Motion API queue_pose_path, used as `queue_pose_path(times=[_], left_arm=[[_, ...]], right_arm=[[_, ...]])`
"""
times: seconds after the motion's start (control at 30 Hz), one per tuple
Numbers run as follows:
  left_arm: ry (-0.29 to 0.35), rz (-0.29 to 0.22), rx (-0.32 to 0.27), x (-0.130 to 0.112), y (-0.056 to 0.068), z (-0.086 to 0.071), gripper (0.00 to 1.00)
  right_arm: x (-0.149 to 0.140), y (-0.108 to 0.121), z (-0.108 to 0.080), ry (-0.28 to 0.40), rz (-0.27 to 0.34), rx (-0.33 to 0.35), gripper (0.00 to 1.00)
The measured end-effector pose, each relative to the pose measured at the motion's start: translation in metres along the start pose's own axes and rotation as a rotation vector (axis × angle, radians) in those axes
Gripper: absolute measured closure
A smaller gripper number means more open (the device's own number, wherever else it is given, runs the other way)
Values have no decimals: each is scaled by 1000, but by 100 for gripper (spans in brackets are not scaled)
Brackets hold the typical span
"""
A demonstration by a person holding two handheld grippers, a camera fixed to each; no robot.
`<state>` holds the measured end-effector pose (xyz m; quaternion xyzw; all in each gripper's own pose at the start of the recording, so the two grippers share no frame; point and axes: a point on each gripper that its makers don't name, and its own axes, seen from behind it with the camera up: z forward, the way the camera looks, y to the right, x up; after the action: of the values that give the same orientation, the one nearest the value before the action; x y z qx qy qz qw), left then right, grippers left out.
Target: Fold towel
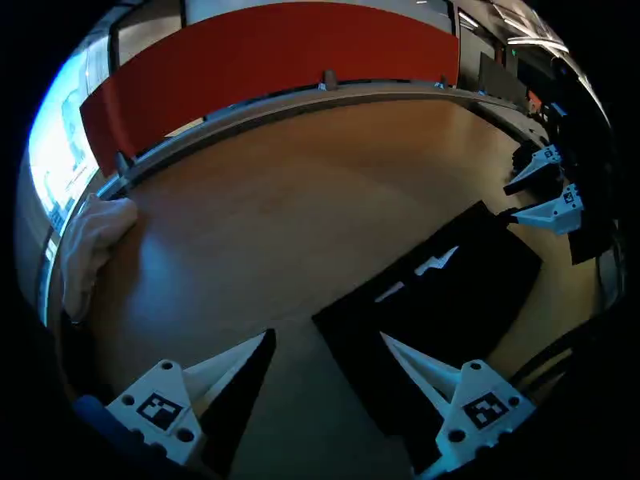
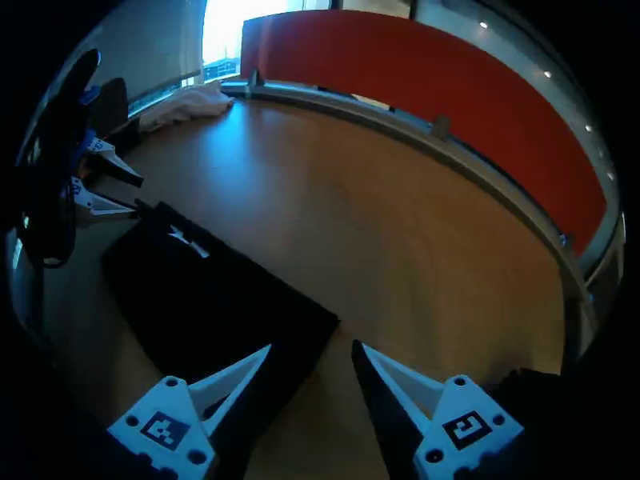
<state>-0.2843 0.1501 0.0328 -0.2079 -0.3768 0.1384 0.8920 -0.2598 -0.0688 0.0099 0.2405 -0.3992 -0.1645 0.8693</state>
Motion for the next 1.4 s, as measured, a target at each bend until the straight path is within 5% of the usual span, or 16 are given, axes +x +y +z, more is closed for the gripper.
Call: queue_pose_path(times=[0.3, 0.5, 0.9, 1.4], left_arm=[[16, -14, 46, 9, -15, -2, 9], [26, -31, 46, 11, -17, -6, 9], [26, -50, 32, 3, -10, -17, 7], [24, -102, 24, -27, 11, -51, 7]], right_arm=[[14, 11, -2, 33, 5, -34, 30], [15, 12, -8, 48, 18, -29, 12], [6, 0, -28, 63, 39, -11, 12], [-16, -29, -62, 71, 54, 3, 12]])
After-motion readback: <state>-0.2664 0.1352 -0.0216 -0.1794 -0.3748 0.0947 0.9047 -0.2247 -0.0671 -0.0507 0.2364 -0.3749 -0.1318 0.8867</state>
